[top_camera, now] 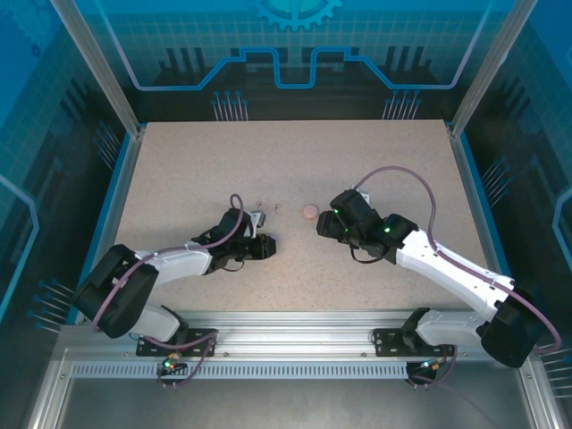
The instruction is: Insert the wireless bluetooth earbuds into the charging case
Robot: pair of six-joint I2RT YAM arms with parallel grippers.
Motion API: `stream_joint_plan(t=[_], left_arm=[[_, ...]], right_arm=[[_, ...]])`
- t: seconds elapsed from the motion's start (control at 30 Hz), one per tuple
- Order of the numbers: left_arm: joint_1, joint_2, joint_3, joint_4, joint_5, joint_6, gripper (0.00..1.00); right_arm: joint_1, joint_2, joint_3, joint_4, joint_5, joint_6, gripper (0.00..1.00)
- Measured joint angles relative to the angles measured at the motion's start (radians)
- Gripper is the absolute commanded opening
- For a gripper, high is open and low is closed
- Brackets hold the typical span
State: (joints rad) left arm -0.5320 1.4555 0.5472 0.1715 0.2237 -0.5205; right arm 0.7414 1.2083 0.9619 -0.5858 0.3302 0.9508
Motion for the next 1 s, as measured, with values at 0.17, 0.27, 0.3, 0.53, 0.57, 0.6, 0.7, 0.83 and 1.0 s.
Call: stream_joint_plan(t=[0.17, 0.27, 0.3, 0.53, 0.57, 0.6, 0.7, 0.83, 1.0], left_arm=[[0.001, 0.035, 0.001, -0.021, -0.011, 0.006, 0.03], [0.002, 0.041, 0.003, -0.030, -0.027, 0.008, 0.10], [0.003, 0.042, 0.006, -0.034, -0.031, 0.012, 0.12], [0.005, 0.043, 0.015, -0.047, -0.068, 0.034, 0.23], [0.005, 0.042, 0.017, -0.050, -0.072, 0.038, 0.25], [0.005, 0.042, 0.020, -0.055, -0.079, 0.045, 0.27], [0.005, 0.037, 0.023, -0.073, -0.097, 0.056, 0.31], [0.006, 0.015, 0.029, -0.130, -0.131, 0.079, 0.37], [0.011, -0.046, 0.053, -0.205, -0.172, 0.110, 0.43]], right_arm=[[0.000, 0.000, 0.000, -0.002, 0.003, 0.000, 0.71], [0.000, 0.000, 0.000, -0.011, 0.004, -0.001, 0.71], [0.000, 0.000, 0.000, -0.014, 0.004, -0.001, 0.71], [0.000, -0.002, 0.009, -0.034, 0.011, -0.009, 0.72], [0.000, -0.004, 0.009, -0.034, 0.012, -0.009, 0.72], [0.000, -0.005, 0.009, -0.035, 0.013, -0.010, 0.72], [0.000, -0.006, 0.009, -0.035, 0.015, -0.013, 0.73], [0.000, -0.006, 0.009, -0.035, 0.018, -0.016, 0.75], [0.000, -0.009, 0.010, -0.036, 0.023, -0.021, 0.78]])
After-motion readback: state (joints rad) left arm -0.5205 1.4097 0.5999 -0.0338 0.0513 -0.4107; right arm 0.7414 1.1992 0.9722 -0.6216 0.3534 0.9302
